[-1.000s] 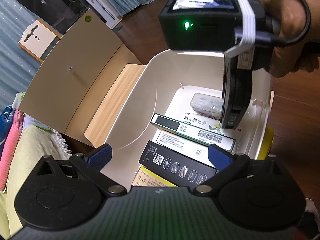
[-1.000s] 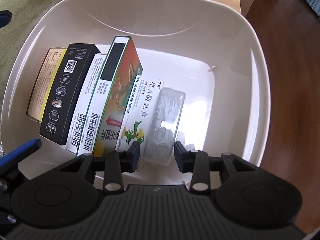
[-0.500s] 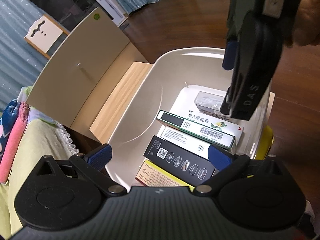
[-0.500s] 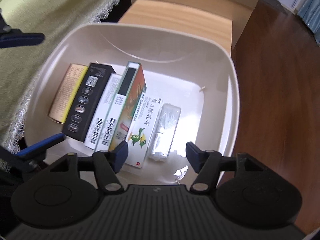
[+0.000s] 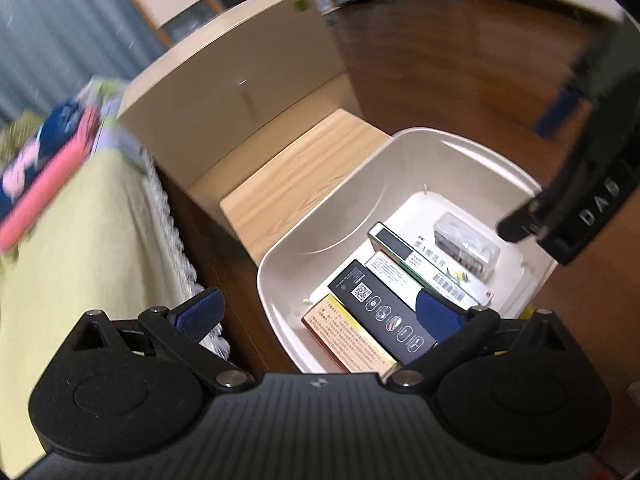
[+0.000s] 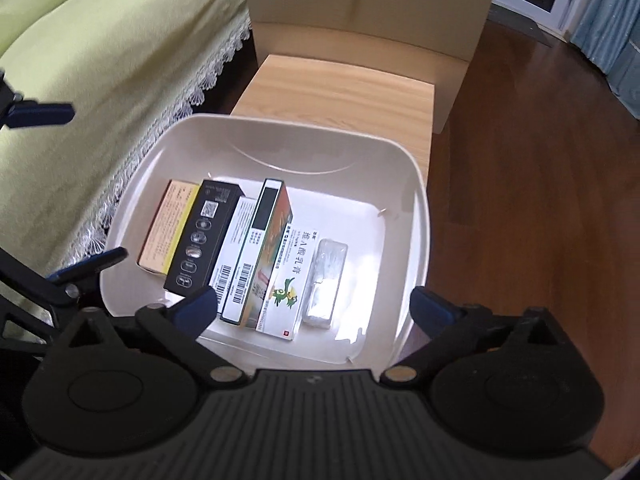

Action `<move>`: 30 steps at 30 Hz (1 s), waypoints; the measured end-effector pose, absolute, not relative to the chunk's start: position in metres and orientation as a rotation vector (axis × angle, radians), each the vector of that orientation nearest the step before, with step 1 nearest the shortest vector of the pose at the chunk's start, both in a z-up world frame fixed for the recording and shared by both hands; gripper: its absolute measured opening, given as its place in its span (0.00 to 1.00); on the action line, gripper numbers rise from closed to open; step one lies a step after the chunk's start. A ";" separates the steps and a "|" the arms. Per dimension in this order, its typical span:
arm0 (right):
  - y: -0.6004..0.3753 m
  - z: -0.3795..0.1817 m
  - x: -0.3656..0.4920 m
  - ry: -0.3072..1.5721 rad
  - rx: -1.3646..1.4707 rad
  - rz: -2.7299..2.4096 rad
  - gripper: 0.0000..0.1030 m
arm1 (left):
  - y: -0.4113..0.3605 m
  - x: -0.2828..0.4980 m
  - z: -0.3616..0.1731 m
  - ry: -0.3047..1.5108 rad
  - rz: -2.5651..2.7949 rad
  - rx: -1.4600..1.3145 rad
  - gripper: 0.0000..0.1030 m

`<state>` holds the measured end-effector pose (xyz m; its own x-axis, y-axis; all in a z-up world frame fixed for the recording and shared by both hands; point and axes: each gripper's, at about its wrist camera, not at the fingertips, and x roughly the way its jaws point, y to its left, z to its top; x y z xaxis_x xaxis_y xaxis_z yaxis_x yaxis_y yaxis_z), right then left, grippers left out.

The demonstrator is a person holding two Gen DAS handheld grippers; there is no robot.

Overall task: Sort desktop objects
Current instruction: 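Open the right gripper and release the floss-pick box in the bin, then raise the right gripper out of the bin and back away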

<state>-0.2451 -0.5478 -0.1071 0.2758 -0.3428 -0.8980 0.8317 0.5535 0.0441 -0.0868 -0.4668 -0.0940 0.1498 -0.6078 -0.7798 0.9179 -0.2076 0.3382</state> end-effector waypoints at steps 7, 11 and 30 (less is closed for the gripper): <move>-0.549 -0.097 -0.249 0.982 0.697 -0.891 0.99 | -0.472 -0.070 -0.087 0.589 -1.359 1.024 1.00; -0.548 -0.096 -0.248 0.986 0.754 -0.886 0.99 | -0.472 -0.064 -0.088 0.663 -1.314 0.975 1.00; -0.547 -0.107 -0.245 1.088 0.818 -0.891 0.99 | -0.473 -0.057 -0.084 0.929 -1.235 0.765 0.99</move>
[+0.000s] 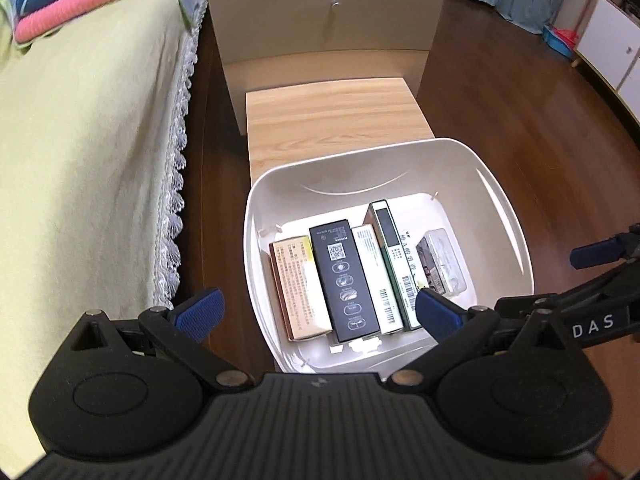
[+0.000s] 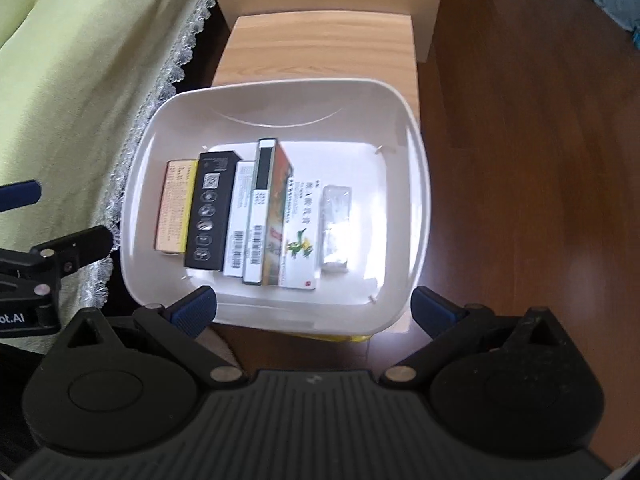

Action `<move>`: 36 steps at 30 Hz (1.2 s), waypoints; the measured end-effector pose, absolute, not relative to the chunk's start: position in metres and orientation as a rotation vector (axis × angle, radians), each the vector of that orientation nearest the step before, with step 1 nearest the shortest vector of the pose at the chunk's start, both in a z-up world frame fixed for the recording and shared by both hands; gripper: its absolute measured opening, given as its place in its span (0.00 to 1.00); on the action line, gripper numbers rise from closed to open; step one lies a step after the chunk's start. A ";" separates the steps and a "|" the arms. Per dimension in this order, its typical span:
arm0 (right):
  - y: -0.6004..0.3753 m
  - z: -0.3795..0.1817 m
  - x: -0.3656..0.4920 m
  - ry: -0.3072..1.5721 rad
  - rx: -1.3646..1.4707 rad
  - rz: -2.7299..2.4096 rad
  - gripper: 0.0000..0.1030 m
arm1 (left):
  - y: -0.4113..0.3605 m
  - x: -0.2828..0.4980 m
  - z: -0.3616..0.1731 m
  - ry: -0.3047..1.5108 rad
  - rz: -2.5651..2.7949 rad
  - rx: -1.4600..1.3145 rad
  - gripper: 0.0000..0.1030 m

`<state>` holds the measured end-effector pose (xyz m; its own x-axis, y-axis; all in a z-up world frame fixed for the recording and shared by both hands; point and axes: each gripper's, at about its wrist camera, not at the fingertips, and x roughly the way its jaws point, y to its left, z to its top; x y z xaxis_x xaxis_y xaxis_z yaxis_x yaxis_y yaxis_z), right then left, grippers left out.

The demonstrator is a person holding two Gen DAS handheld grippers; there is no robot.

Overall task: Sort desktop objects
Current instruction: 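Raise the right gripper out of the bin and back away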

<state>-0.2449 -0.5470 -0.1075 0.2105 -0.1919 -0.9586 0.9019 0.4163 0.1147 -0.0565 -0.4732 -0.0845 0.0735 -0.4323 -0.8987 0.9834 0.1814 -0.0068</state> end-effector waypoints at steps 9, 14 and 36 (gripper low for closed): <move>-0.545 -0.114 -0.246 1.113 0.793 -0.892 0.99 | -0.474 -0.061 -0.097 1.020 -1.211 0.730 0.99; -0.545 -0.117 -0.250 1.125 0.788 -0.907 0.99 | -0.475 -0.063 -0.101 1.027 -1.200 0.732 0.99; -0.542 -0.120 -0.246 1.131 0.774 -0.891 0.99 | -0.471 -0.057 -0.114 1.077 -1.114 0.693 0.99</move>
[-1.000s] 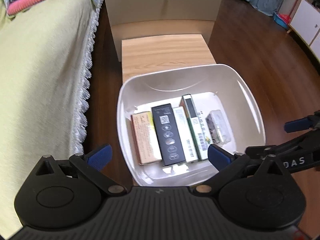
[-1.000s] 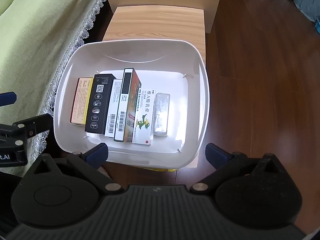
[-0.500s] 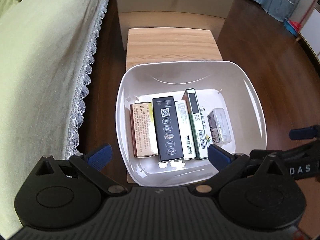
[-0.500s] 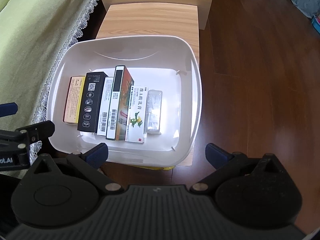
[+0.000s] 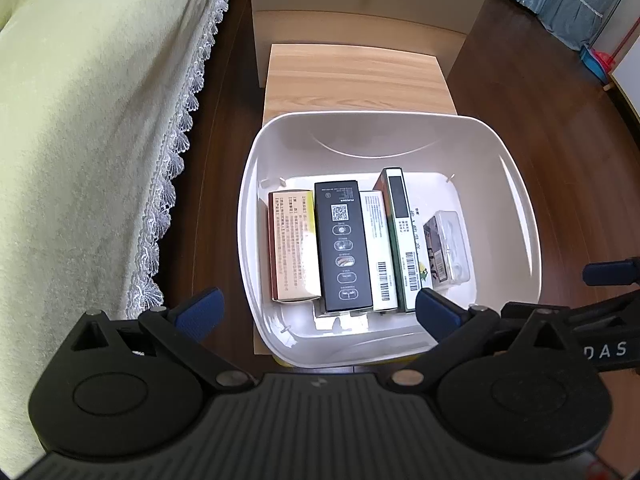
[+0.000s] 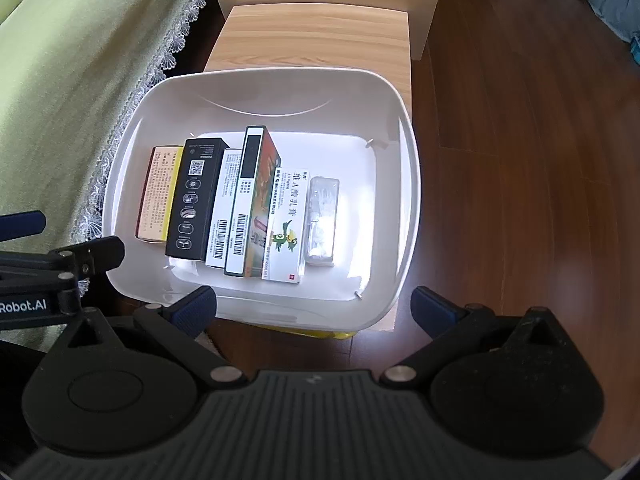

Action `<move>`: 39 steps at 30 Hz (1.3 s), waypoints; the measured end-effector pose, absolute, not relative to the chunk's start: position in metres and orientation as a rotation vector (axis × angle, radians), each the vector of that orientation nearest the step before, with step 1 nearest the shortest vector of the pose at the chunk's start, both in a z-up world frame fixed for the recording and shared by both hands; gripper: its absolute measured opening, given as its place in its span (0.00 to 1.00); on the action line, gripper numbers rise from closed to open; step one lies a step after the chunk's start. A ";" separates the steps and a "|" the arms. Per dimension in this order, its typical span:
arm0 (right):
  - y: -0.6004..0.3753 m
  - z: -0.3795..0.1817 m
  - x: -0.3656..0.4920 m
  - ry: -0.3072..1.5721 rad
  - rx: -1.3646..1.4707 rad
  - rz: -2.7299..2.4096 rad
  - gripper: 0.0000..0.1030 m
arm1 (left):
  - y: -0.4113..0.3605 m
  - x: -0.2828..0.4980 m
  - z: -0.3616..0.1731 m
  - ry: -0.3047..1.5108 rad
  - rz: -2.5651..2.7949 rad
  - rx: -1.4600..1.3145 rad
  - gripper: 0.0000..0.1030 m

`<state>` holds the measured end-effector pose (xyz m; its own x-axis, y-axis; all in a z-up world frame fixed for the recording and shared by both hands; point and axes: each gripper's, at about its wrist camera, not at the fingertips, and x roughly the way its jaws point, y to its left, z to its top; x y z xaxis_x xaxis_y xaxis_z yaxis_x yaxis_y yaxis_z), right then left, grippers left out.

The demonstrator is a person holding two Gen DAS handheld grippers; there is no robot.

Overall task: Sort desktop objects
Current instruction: 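Raise the right gripper out of the bin and back away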

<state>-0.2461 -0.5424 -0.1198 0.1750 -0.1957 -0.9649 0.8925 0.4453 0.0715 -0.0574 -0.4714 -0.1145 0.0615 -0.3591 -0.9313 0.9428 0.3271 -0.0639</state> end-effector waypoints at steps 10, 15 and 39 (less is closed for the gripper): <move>-0.541 -0.120 -0.246 1.135 0.767 -0.896 0.99 | -0.471 -0.059 -0.118 1.073 -1.110 0.709 0.99; -0.540 -0.120 -0.246 1.133 0.766 -0.899 0.99 | -0.470 -0.060 -0.117 1.071 -1.109 0.706 0.99; -0.536 -0.088 -0.229 1.063 0.709 -0.876 0.99 | -0.428 -0.034 -0.060 0.942 -1.040 0.582 0.99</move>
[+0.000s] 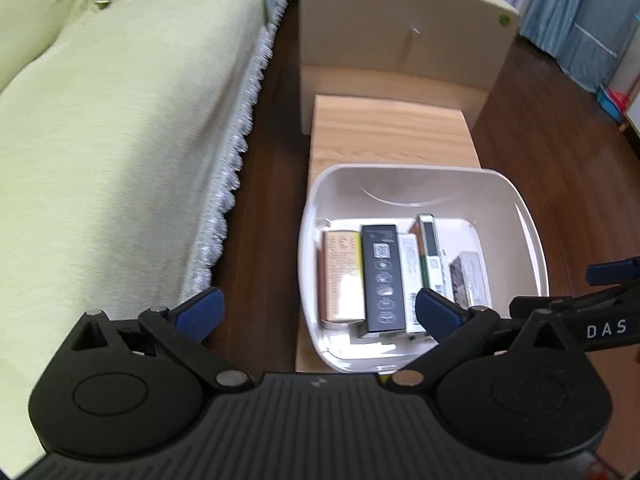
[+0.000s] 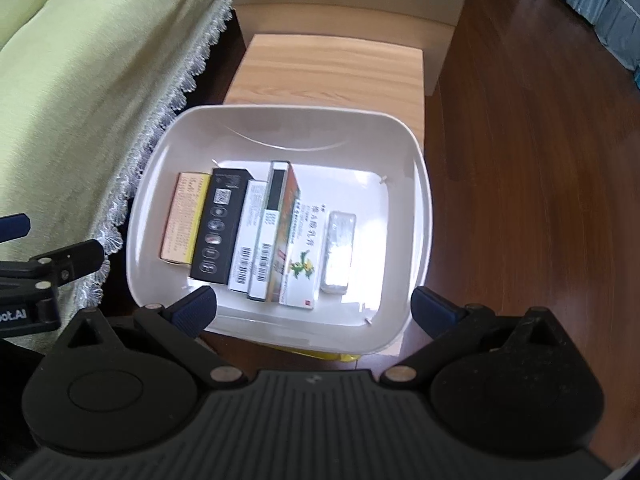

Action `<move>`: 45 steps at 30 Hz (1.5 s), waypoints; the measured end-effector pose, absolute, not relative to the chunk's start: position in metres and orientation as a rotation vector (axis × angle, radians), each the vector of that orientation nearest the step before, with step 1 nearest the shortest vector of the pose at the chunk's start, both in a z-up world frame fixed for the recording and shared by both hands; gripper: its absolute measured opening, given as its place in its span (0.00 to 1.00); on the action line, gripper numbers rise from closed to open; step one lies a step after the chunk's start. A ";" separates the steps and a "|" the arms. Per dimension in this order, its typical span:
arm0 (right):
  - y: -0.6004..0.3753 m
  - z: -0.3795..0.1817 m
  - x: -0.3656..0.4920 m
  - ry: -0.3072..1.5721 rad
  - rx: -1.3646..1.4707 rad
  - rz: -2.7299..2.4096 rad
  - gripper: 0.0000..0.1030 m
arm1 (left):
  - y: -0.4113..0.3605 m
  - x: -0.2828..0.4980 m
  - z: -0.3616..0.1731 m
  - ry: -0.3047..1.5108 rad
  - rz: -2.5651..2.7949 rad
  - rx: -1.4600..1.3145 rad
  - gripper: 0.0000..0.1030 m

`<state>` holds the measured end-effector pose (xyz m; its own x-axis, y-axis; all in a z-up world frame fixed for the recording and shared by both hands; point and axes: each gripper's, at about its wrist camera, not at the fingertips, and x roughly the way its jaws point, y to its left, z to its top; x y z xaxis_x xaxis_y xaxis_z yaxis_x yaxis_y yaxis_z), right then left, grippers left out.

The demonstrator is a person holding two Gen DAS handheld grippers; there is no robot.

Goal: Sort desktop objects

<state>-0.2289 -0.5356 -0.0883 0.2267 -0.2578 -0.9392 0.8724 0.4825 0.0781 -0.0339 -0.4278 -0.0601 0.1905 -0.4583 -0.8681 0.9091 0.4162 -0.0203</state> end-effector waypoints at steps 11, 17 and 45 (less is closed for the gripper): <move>-0.517 -0.056 -0.183 0.980 0.642 -0.759 0.99 | -0.363 0.002 -0.022 0.884 -0.904 0.495 0.99; -0.498 -0.038 -0.144 0.941 0.593 -0.669 0.99 | -0.323 0.025 -0.001 0.861 -0.821 0.432 0.99; -0.383 0.021 -0.015 0.871 0.402 -0.315 0.99 | -0.135 0.075 0.030 0.816 -0.437 0.212 0.99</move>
